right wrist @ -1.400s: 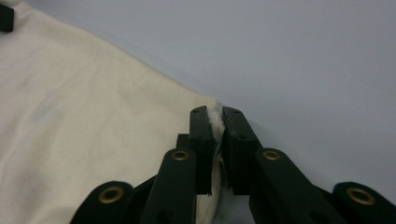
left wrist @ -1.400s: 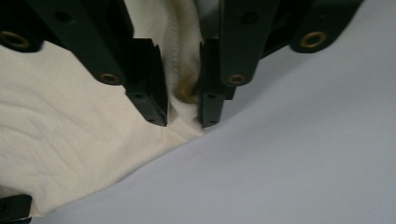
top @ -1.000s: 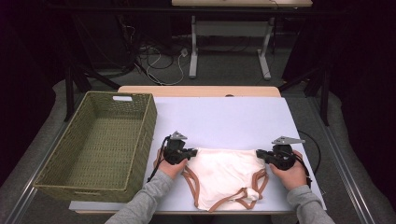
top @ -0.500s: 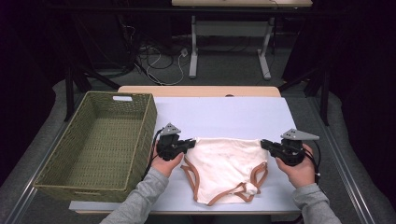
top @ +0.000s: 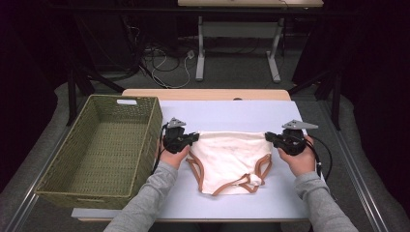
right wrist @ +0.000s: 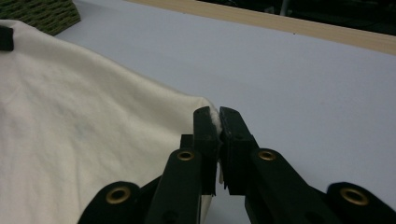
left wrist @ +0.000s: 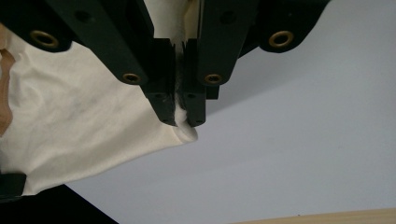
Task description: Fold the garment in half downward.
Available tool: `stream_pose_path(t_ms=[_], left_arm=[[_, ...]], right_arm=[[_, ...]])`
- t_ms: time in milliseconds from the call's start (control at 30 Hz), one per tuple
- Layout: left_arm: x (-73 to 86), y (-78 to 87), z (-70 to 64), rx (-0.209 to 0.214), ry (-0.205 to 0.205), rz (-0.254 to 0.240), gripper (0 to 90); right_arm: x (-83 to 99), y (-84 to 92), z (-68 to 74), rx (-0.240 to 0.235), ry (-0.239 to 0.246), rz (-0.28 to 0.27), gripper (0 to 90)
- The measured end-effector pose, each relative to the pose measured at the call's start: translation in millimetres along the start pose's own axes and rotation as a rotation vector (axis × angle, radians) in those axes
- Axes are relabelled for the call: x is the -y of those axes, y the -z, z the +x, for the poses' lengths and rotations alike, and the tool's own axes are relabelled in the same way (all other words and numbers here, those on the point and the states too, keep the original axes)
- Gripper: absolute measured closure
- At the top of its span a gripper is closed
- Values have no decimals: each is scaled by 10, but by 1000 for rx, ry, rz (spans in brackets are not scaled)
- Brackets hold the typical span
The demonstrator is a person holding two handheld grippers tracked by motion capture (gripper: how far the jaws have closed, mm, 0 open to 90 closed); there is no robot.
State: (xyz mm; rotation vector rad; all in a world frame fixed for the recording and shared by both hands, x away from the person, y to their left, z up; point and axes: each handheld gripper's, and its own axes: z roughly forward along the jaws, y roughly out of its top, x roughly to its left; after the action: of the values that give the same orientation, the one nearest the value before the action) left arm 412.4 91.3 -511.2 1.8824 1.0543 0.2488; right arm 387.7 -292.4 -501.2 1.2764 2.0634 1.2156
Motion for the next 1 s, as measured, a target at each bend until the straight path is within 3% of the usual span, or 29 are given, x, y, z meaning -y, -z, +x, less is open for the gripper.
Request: stream_pose_path(t_ms=[167, 367, 500, 600, 667, 767, 833, 933, 1000], left_arm=[[-34, -130, 99, -30, 24, 13, 862], [-46, -278, 207, -50, 54, 22, 862], [-58, -366, 274, -71, 59, 38, 862], [-66, -420, 323, -70, 87, 30, 861], [-63, -442, 341, -74, 87, 36, 861], [-42, -483, 358, -83, 95, 44, 860], [-26, -508, 369, -90, 100, 53, 858], [-14, -523, 366, -88, 108, 52, 839], [-15, -515, 357, -95, 102, 49, 799]], right_arm=[[-31, -194, -56, 14, 3, 21, 861], [-63, -387, -113, 30, -32, 36, 860], [-81, -510, -129, 52, -13, 48, 861], [-73, -592, -161, 64, -23, 50, 860], [-48, -643, -179, 65, -53, 51, 859], [-20, -703, -185, 76, -56, 56, 855], [-20, -724, -174, 70, -72, 59, 837], [-29, -717, -168, 57, -90, 49, 716], [-40, -687, -150, 73, -66, 48, 691]])
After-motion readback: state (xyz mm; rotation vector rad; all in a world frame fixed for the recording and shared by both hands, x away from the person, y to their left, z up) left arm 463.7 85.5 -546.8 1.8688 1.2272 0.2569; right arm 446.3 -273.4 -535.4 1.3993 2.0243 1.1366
